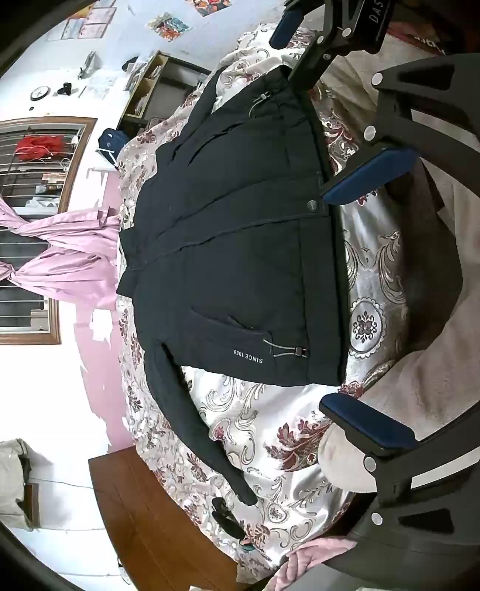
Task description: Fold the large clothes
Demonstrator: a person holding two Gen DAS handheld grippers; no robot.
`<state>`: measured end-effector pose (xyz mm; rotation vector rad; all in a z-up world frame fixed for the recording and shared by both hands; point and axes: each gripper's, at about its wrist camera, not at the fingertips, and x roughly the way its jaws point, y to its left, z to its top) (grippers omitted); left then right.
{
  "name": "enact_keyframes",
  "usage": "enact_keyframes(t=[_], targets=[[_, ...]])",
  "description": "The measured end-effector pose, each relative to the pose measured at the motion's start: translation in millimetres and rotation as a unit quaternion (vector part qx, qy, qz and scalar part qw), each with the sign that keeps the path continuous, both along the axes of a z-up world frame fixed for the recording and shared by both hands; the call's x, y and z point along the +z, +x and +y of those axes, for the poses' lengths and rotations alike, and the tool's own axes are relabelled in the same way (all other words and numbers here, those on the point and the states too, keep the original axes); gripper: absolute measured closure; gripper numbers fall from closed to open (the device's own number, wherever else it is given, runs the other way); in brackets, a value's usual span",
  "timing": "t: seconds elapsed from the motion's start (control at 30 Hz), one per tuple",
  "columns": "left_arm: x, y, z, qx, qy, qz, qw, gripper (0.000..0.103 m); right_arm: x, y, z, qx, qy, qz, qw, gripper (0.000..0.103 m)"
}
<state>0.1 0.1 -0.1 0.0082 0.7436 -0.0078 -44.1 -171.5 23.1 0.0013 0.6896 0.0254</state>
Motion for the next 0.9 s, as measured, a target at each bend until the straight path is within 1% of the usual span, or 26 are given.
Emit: enact_keyframes(t=[0.9], targets=[[0.1, -0.1, -0.1, 0.000, 0.000, -0.002, 1.0000, 0.000, 0.5, -0.9, 1.0, 0.000, 0.001, -0.001, 1.000, 0.001]])
